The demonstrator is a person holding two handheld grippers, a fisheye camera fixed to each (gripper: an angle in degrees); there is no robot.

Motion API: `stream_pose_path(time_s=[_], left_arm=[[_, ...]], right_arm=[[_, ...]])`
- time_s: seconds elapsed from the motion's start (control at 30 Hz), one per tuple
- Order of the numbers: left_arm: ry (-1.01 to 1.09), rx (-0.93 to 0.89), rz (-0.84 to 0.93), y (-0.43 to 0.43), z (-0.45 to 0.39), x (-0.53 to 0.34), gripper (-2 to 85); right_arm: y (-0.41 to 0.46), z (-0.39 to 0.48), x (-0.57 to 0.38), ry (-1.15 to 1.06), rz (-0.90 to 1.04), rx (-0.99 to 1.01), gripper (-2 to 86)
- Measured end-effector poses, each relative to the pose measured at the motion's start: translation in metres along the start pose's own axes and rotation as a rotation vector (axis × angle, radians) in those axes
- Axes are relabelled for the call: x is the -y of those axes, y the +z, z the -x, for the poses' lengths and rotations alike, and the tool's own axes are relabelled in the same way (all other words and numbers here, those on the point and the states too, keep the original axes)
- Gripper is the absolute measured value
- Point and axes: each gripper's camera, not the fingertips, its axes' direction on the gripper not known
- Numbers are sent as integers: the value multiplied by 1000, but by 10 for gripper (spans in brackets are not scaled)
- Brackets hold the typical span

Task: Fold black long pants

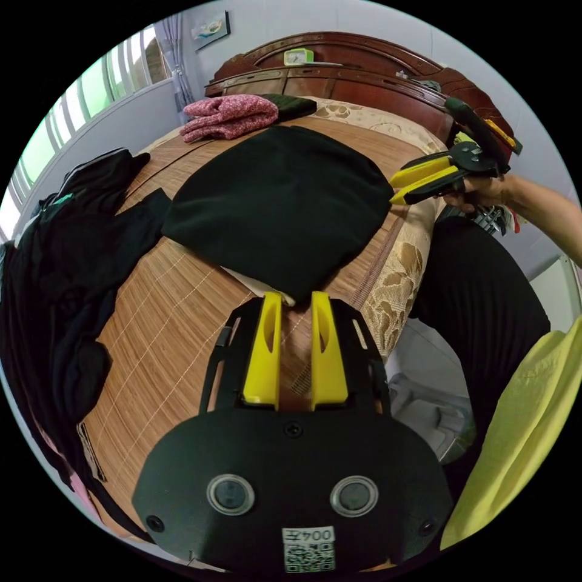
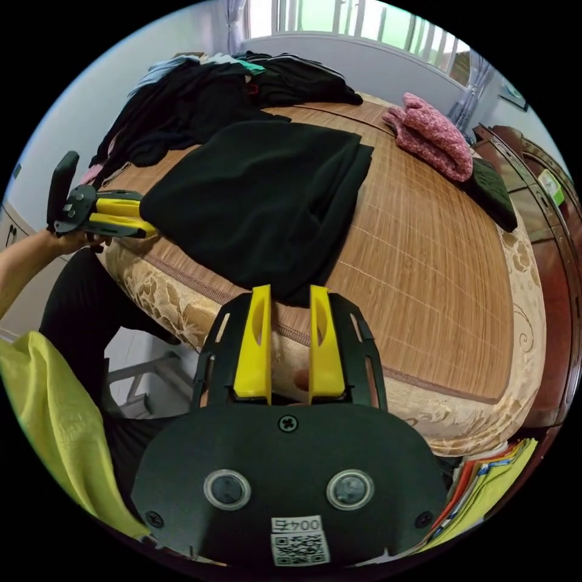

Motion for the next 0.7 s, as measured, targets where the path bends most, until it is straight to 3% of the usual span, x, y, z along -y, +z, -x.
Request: stream_pose_path(time_s=[0.13, 0.33, 0.5, 0.63, 0.7], left_arm=[[-16, 16, 6, -3, 3, 0, 51], [-43, -9, -1, -27, 25, -42, 43], [-127, -109, 56, -22, 30, -74, 52], [-257, -228, -17, -41, 48, -96, 83], [-294, -181, -67, -53, 50, -104, 102]], right_arm=[[-6, -8, 5, 80, 46, 116, 38], [-23, 10, -28, 130, 66, 358, 37], [-12, 12, -55, 258, 119, 313, 74], [-43, -16, -71, 345, -14, 269, 115], [-55, -33, -70, 383, -109, 271, 117]])
